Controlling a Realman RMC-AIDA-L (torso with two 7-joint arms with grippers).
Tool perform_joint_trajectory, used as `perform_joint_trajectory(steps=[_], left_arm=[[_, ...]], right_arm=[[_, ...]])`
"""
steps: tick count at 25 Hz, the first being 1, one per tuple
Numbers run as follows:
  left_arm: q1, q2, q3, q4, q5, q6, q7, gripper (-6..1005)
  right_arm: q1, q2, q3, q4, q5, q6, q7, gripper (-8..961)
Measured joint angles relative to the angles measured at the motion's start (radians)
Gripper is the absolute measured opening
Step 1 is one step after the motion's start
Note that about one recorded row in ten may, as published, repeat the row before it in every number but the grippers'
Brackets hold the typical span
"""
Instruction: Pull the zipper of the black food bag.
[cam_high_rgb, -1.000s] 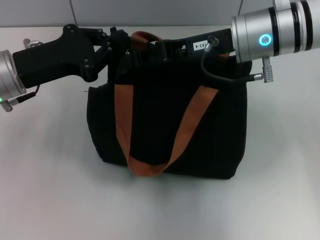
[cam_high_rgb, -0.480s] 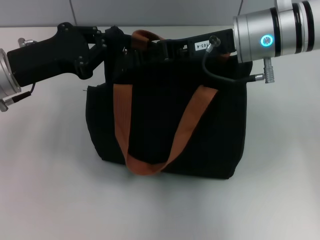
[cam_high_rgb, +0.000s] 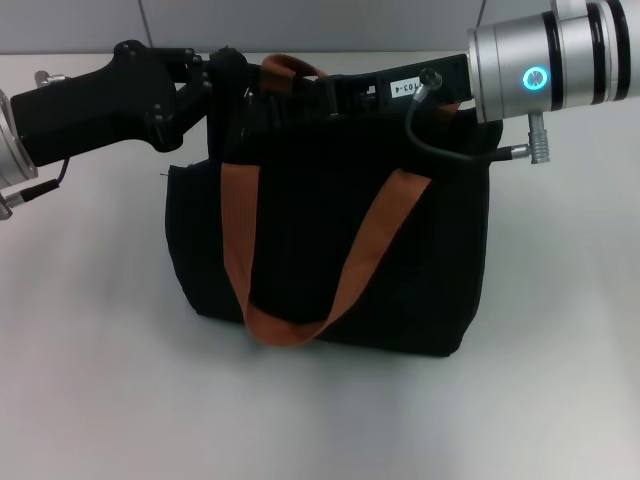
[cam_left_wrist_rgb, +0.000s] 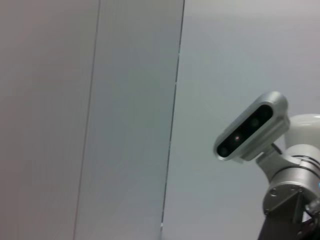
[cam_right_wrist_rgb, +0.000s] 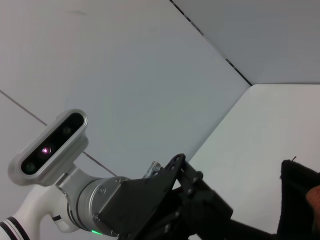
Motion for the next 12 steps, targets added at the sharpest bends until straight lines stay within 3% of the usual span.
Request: perform_joint_trajectory(steps=[12], left_arm=[[-0.006, -0.020, 0.000, -0.001, 0.003, 0.012, 0.003, 21]], right_arm=[[0.000, 0.004, -0.002, -0.002, 0.002, -0.001, -0.005, 303]])
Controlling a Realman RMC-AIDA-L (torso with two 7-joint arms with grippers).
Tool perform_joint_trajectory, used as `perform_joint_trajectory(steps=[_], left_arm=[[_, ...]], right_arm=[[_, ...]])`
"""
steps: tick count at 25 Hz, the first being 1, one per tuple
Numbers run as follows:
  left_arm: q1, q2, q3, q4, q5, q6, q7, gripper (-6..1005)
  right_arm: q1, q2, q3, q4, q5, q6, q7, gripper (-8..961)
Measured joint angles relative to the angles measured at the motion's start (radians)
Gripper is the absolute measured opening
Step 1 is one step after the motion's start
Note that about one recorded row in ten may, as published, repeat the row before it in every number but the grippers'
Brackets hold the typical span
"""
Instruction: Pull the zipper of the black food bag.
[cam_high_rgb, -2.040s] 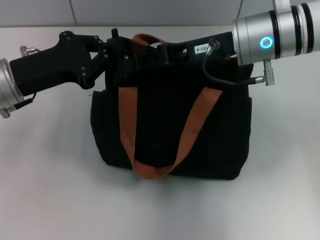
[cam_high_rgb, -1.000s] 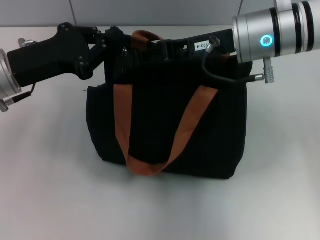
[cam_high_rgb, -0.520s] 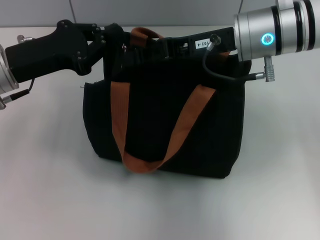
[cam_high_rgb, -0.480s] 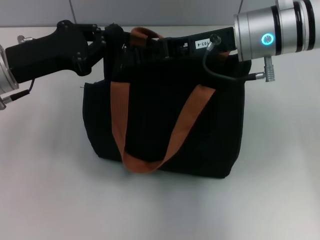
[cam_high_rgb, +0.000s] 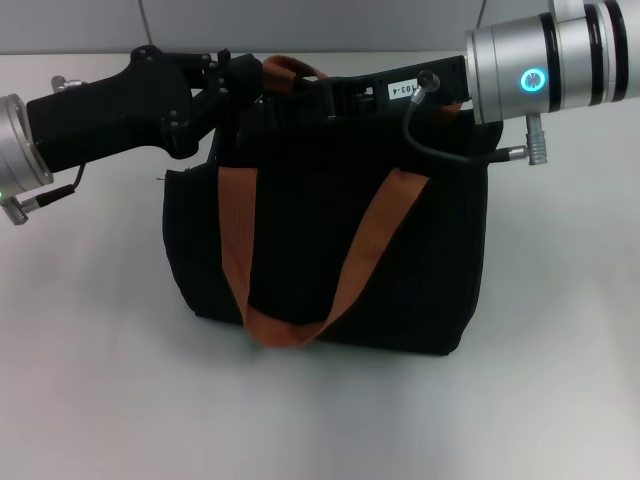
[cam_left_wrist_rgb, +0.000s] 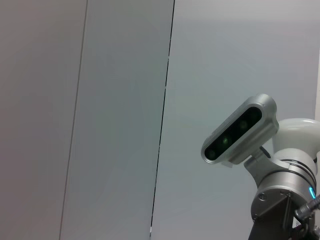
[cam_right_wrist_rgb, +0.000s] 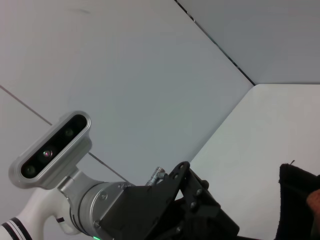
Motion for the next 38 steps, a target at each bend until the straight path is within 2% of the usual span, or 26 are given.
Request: perform_joint_trajectory(steps=[17, 23, 27, 38], left_arm=[[0.008, 0.007, -0.011, 0.001, -0.005, -0.016, -0.010, 22], [-0.002, 0.018, -0.008, 0.007, -0.005, -0.018, -0.049, 22], [-0.003, 0.018, -0.002, 0.023, -0.005, -0.018, -0.067, 22], [0.001, 0.011, -0.002, 0.024, -0.005, -0.010, -0.072, 22]], right_arm=[[-0.018, 0.001, 0.012, -0.004, 0.019, 0.002, -0.001, 313], [-0.024, 0.001, 0.012, -0.009, 0.049, 0.003, -0.010, 339], [-0.025, 0.001, 0.011, -0.009, 0.051, 0.003, -0.010, 378], [-0.025, 0.001, 0.002, -0.013, 0.053, 0.003, -0.011, 371]])
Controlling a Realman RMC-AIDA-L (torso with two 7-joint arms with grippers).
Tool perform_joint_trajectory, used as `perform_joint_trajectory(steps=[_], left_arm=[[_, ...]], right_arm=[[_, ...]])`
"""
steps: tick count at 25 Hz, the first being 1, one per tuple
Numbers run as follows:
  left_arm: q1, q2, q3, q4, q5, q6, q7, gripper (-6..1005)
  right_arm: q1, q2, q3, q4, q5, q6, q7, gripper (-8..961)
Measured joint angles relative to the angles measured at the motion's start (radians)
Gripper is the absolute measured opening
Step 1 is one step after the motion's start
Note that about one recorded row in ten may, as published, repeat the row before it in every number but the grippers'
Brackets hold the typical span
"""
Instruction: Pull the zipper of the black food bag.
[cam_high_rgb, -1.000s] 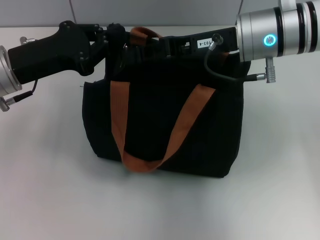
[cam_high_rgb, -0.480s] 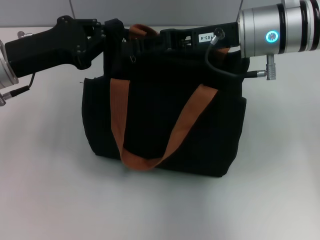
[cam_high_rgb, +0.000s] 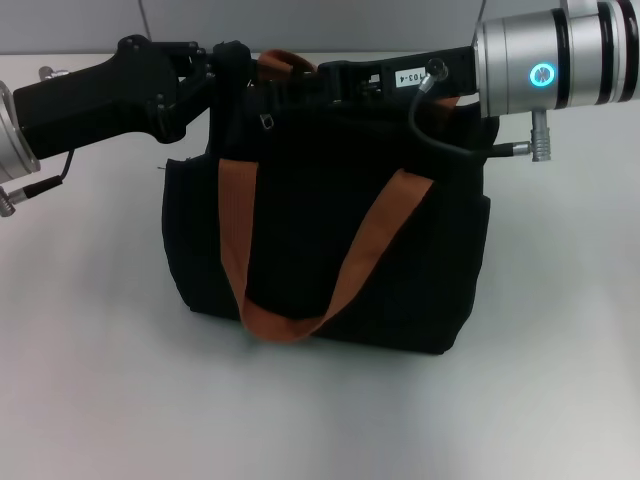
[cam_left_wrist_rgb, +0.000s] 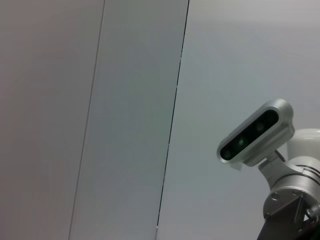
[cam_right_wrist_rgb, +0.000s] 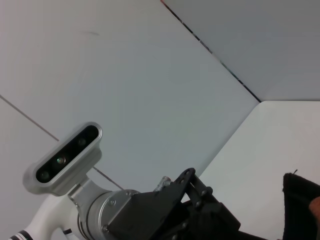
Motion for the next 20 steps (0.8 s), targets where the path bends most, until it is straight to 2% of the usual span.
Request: perform_joint_trajectory(steps=[8, 13, 20], left_arm=[[0.007, 0.002, -0.006, -0.005, 0.000, -0.009, 0.000, 23], [0.008, 0.000, -0.003, -0.006, 0.001, -0.011, 0.001, 23], [0.005, -0.001, -0.006, -0.006, 0.001, -0.011, -0.001, 23]], right_arm=[[-0.011, 0.000, 0.000, -0.008, 0.000, -0.008, -0.004, 246], [-0.013, 0.000, 0.001, -0.012, 0.000, -0.009, -0.004, 60], [-0.014, 0.000, -0.001, -0.008, 0.000, -0.004, -0.004, 67]])
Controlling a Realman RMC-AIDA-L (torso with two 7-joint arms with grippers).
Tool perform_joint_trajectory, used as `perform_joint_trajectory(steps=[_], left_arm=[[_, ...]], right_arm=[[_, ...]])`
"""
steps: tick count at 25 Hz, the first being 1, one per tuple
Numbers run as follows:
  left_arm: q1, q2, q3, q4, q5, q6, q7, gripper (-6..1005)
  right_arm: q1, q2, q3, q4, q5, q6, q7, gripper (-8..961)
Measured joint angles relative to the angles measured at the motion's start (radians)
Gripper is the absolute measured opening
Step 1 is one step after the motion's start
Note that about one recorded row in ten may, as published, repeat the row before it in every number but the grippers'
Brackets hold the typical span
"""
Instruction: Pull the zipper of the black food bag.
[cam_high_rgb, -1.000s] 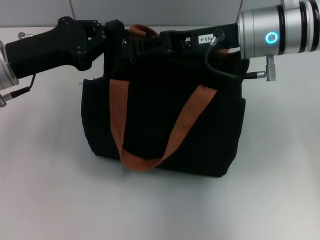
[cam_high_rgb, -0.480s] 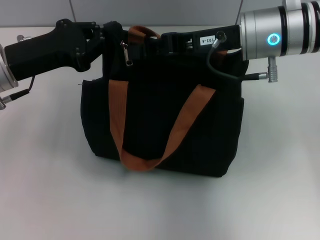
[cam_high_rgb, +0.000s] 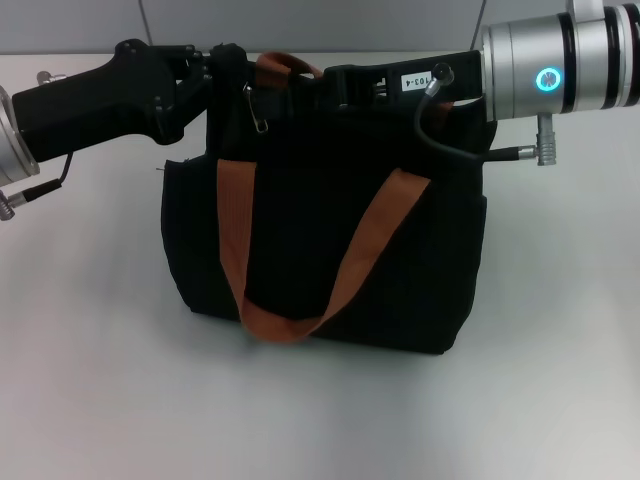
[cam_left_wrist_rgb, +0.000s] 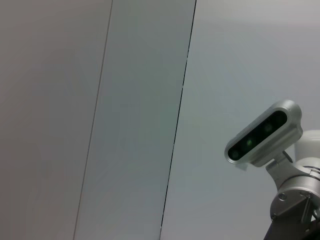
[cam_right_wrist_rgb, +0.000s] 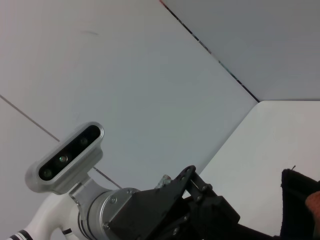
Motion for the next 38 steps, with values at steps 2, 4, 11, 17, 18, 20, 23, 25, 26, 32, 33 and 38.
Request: perform_joint_trajectory(steps=[2, 4, 11, 17, 18, 20, 23, 25, 26, 32, 33, 38], left_arm=[[-0.001, -0.001, -0.001, 0.000, 0.000, 0.000, 0.000, 23], [-0.002, -0.001, -0.001, -0.001, 0.000, 0.000, -0.001, 23], [-0.003, 0.002, -0.001, -0.001, 0.000, 0.003, -0.001, 23], [0.002, 0.006, -0.002, 0.000, 0.000, 0.008, -0.001, 23], [0.003, 0.007, -0.003, 0.000, 0.000, 0.009, -0.002, 23], [0.003, 0.008, -0.003, 0.000, 0.000, 0.010, -0.003, 23], [0.004, 0.009, -0.004, 0.000, 0.000, 0.012, -0.003, 23], [0.005, 0.009, -0.004, -0.001, -0.001, 0.014, -0.003, 23], [0.005, 0.009, -0.004, -0.001, -0.001, 0.015, -0.003, 23], [0.003, 0.009, 0.000, -0.001, -0.001, 0.016, -0.003, 24], [0.002, 0.009, -0.001, -0.001, -0.001, 0.017, -0.003, 24], [-0.002, 0.007, -0.001, -0.001, -0.001, 0.019, -0.004, 24]], right_arm=[[0.001, 0.000, -0.001, 0.002, 0.000, 0.002, 0.000, 74], [0.001, 0.000, -0.001, 0.003, 0.000, 0.002, 0.000, 95], [0.000, 0.000, 0.007, 0.000, 0.000, 0.001, 0.000, 204], [0.000, 0.000, 0.005, -0.003, -0.006, 0.002, 0.002, 262], [0.000, -0.001, 0.004, -0.004, -0.007, 0.002, 0.002, 265], [0.000, -0.002, 0.003, -0.009, -0.007, 0.002, 0.003, 272], [0.000, -0.002, 0.002, -0.018, -0.008, 0.003, 0.002, 282], [0.000, -0.002, 0.001, -0.023, -0.009, 0.004, -0.004, 282], [0.000, -0.003, 0.001, -0.024, -0.009, 0.005, -0.009, 282], [0.001, -0.003, -0.026, -0.024, -0.010, 0.026, -0.033, 281], [0.004, -0.002, -0.043, -0.024, -0.011, 0.035, -0.038, 281], [0.010, 0.001, -0.086, -0.024, -0.005, 0.055, -0.048, 281]])
